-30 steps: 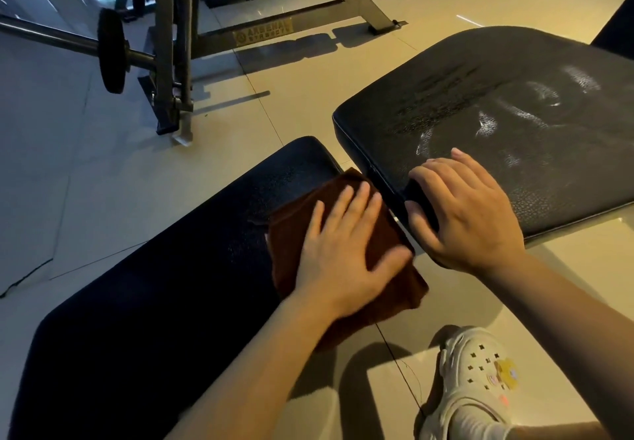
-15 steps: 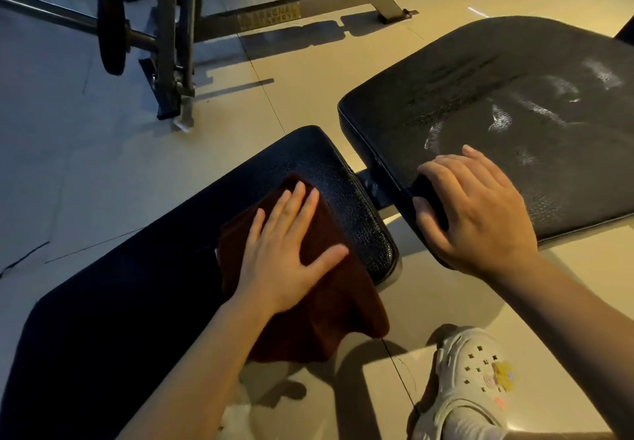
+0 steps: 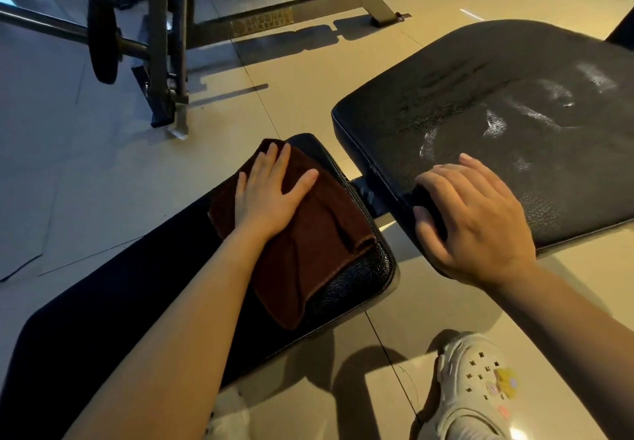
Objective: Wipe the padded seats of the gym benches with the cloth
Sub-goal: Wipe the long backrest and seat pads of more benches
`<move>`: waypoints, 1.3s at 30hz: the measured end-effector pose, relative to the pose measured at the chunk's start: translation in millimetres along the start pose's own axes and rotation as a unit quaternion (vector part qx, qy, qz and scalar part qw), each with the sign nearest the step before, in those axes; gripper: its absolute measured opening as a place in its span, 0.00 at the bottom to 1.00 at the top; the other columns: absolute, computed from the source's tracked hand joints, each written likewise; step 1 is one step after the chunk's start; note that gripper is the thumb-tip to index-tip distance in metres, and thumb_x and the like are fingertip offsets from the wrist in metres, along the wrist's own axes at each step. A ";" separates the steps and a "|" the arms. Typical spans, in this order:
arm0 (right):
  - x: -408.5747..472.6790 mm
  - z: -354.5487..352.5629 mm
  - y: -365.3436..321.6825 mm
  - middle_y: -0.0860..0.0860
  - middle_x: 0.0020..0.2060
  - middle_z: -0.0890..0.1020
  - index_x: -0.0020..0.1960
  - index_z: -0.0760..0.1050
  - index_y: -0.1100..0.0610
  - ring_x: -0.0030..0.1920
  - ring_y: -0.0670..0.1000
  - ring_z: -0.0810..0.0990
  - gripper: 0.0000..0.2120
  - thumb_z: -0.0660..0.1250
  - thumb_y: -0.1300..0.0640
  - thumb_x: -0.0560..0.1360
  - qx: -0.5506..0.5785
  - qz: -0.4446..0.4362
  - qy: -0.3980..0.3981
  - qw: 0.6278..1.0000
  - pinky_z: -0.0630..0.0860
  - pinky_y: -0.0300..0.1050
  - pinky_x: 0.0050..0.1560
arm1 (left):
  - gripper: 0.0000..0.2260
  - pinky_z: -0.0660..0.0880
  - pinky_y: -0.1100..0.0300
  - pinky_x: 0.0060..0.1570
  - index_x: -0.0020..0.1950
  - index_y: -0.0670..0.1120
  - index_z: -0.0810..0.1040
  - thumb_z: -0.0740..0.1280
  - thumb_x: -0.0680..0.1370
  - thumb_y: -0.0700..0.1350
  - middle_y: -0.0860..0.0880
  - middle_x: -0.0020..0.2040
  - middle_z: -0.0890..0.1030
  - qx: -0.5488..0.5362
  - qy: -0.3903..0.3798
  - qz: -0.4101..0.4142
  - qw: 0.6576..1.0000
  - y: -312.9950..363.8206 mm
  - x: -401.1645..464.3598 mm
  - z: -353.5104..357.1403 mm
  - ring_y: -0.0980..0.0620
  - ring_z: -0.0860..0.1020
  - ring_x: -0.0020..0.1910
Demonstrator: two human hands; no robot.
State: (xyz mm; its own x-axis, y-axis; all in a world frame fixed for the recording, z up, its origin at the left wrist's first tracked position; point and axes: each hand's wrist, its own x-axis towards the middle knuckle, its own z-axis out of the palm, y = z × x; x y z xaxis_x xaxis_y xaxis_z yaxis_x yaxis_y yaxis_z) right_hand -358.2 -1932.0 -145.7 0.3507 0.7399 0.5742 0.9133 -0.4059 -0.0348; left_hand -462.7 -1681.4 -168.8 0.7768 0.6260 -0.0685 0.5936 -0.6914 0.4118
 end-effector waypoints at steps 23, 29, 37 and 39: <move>0.4 -3.5 -4.3 0.61 0.48 0.82 0.56 0.75 0.63 0.50 0.61 0.80 0.16 0.61 0.53 0.76 -0.014 0.025 -0.012 1.000 0.66 0.57 0.68 | 0.30 0.29 0.51 0.71 0.75 0.63 0.37 0.32 0.74 0.71 0.58 0.79 0.38 0.017 -0.004 0.074 0.997 44.2 -121.3 30.8 0.56 0.34 0.76; -0.4 -1.3 -1.8 0.61 0.48 0.82 0.56 0.76 0.63 0.50 0.61 0.80 0.16 0.60 0.53 0.76 -0.011 0.021 -0.020 1.000 0.66 0.57 0.68 | 0.25 0.37 0.47 0.75 0.79 0.58 0.49 0.47 0.82 0.62 0.56 0.80 0.46 -0.021 -0.001 -0.006 1.000 28.9 -24.7 11.1 0.55 0.43 0.78; -0.8 -1.1 0.3 0.61 0.49 0.82 0.55 0.76 0.63 0.51 0.61 0.80 0.17 0.58 0.52 0.77 -0.004 0.016 -0.030 0.999 0.66 0.57 0.68 | 0.21 0.63 0.41 0.70 0.77 0.51 0.63 0.57 0.83 0.52 0.47 0.72 0.71 -0.154 0.145 -0.222 0.952 -77.0 -19.8 -7.7 0.44 0.70 0.69; -0.3 -1.2 -0.2 0.61 0.49 0.82 0.55 0.76 0.62 0.51 0.61 0.80 0.17 0.58 0.51 0.77 -0.005 0.018 -0.033 0.999 0.66 0.57 0.68 | 0.21 0.66 0.44 0.69 0.77 0.50 0.63 0.58 0.83 0.47 0.46 0.73 0.70 -0.170 0.199 -0.250 0.932 -90.9 -37.0 -6.9 0.44 0.70 0.69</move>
State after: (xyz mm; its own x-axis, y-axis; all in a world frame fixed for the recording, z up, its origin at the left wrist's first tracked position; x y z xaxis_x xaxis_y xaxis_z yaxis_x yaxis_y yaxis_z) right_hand -358.8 -1932.8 -144.8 0.3957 0.7586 0.5177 0.8982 -0.4372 -0.0458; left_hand -546.8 -1639.2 -197.4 0.2411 0.9704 -0.0147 0.7063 -0.1651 0.6884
